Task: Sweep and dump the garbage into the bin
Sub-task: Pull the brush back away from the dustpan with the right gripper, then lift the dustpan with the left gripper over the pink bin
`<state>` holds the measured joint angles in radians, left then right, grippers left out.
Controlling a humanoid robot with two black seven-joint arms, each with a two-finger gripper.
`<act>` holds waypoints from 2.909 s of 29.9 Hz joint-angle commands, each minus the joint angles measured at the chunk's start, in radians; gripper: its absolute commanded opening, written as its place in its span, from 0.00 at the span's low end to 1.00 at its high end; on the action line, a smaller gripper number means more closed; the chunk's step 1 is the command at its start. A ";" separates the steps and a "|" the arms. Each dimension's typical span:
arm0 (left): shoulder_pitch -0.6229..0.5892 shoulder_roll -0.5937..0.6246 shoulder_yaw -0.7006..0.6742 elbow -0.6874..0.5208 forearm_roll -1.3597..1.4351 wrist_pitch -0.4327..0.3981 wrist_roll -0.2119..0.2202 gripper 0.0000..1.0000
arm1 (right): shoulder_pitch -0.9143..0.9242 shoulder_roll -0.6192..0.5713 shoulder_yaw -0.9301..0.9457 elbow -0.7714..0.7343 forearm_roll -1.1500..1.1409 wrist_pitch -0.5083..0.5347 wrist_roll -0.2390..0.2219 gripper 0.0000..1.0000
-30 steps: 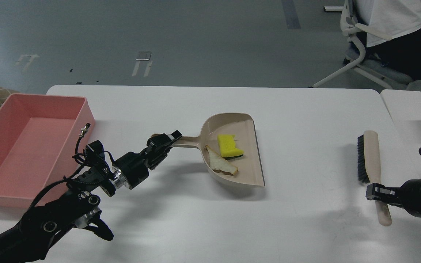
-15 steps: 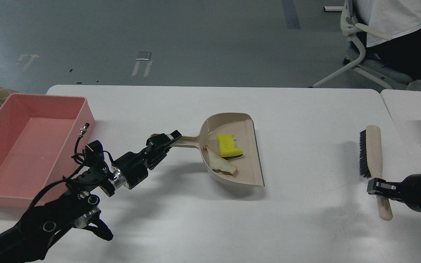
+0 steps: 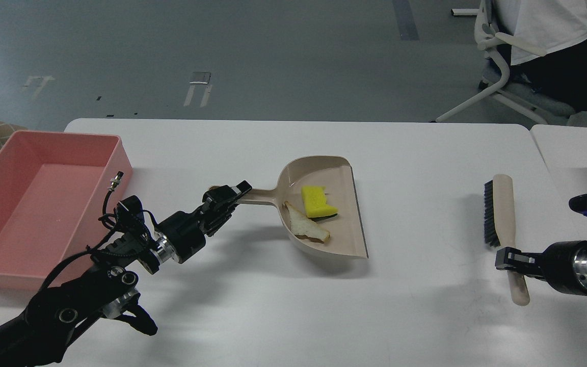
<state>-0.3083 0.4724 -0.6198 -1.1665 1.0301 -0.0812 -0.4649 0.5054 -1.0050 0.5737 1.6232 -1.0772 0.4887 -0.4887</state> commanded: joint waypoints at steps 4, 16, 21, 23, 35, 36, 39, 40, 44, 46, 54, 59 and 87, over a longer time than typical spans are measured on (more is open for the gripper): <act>0.000 -0.001 0.000 -0.001 -0.001 0.000 0.000 0.15 | 0.001 -0.001 0.000 0.009 0.005 0.000 0.000 0.25; 0.000 0.000 0.000 -0.001 -0.001 0.000 0.000 0.15 | -0.002 -0.006 0.000 0.004 0.005 0.000 0.000 0.35; 0.000 -0.001 0.000 -0.001 -0.001 0.000 0.002 0.15 | -0.001 -0.015 0.002 0.001 0.005 0.000 0.000 0.40; 0.000 0.000 0.000 -0.001 -0.001 0.000 0.000 0.15 | -0.001 -0.017 0.014 0.004 0.008 0.000 0.000 0.41; -0.012 0.005 -0.015 -0.001 -0.070 -0.003 0.005 0.15 | -0.005 0.003 0.317 0.015 0.155 0.000 0.000 0.99; -0.014 0.006 -0.015 -0.001 -0.070 -0.003 0.005 0.15 | -0.007 0.008 0.345 0.014 0.161 0.000 0.000 0.99; -0.017 0.011 -0.017 -0.012 -0.073 -0.006 0.003 0.15 | -0.005 0.096 0.470 -0.006 0.178 0.000 0.000 1.00; -0.015 0.020 -0.023 -0.022 -0.074 -0.008 0.002 0.15 | -0.005 0.132 0.512 -0.019 0.180 0.000 0.000 1.00; -0.015 0.034 -0.053 -0.067 -0.093 -0.011 0.002 0.15 | -0.010 0.213 0.613 -0.040 0.186 0.000 0.000 1.00; -0.014 0.044 -0.073 -0.090 -0.113 -0.014 0.002 0.15 | -0.010 0.265 0.646 -0.063 0.186 0.000 0.000 1.00; -0.024 0.144 -0.138 -0.199 -0.234 -0.037 0.020 0.15 | -0.016 0.460 0.727 -0.123 0.186 0.000 0.000 1.00; -0.029 0.221 -0.144 -0.197 -0.270 -0.072 0.020 0.15 | -0.071 0.583 0.822 -0.125 0.187 -0.021 0.000 1.00; 0.058 0.514 -0.285 -0.108 -0.559 -0.265 0.000 0.15 | -0.146 0.870 1.111 -0.316 0.307 -0.047 0.173 1.00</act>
<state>-0.2810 0.9625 -0.9033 -1.3174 0.5093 -0.3120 -0.4598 0.3600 -0.1356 1.6844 1.3166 -0.7697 0.4418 -0.3166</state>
